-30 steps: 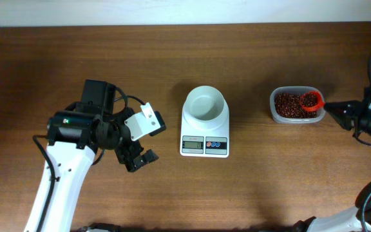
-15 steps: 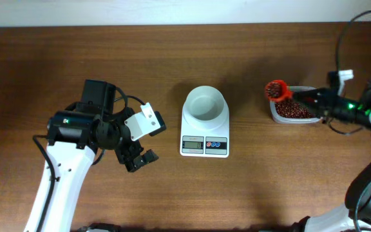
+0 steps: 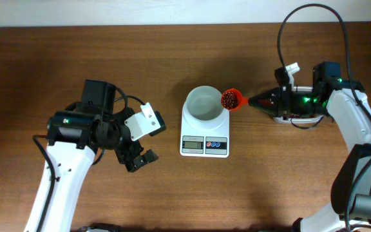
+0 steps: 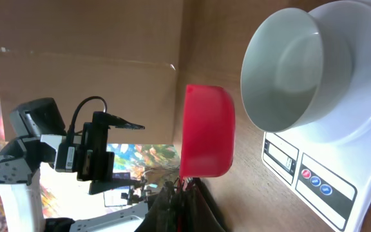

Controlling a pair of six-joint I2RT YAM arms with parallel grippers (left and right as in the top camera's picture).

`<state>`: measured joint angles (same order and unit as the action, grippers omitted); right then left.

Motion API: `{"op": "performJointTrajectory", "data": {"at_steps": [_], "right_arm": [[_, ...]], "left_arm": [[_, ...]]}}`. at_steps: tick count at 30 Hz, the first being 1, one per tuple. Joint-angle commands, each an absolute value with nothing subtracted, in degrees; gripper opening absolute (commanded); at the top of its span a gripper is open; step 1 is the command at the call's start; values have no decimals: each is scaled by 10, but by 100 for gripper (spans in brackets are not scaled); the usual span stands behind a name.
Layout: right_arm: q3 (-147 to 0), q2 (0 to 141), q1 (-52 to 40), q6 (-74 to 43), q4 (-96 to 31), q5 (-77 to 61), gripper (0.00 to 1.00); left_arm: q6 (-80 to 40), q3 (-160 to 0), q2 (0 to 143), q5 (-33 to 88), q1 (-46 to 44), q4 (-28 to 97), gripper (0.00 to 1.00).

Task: Scoop and weigh 50g on scale
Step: 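Lift the filled scoop and carry it left over the scale bowl, then tilt the scoop with the right gripper to pour beans into the bowl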

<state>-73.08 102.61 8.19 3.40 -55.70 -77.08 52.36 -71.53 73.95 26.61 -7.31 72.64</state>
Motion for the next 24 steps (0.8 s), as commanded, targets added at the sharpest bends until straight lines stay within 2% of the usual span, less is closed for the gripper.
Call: {"op": "performJointTrajectory", "data": {"at_steps": [1,4,10,17,21,24], "right_arm": [[-733,1030,68,37,-548,-779,4],[-733,1030,59,-20,-508,-710,4],[-733,1030,41,-101,-370,-697,4],[-733,1030,-8,-97,-340,-615,4],[-733,1030,-46,-5,-293,-594,4],[-733,1030,-62,3,-295,-504,4]], "left_arm": [[532,-725,741,277,-71,726,99],[532,-725,741,277,-71,726,99],[532,-725,741,276,-71,726,99],[532,-725,741,276,-71,726,99],[532,-725,741,277,-71,726,99],[532,-725,741,276,-71,726,99]]}}
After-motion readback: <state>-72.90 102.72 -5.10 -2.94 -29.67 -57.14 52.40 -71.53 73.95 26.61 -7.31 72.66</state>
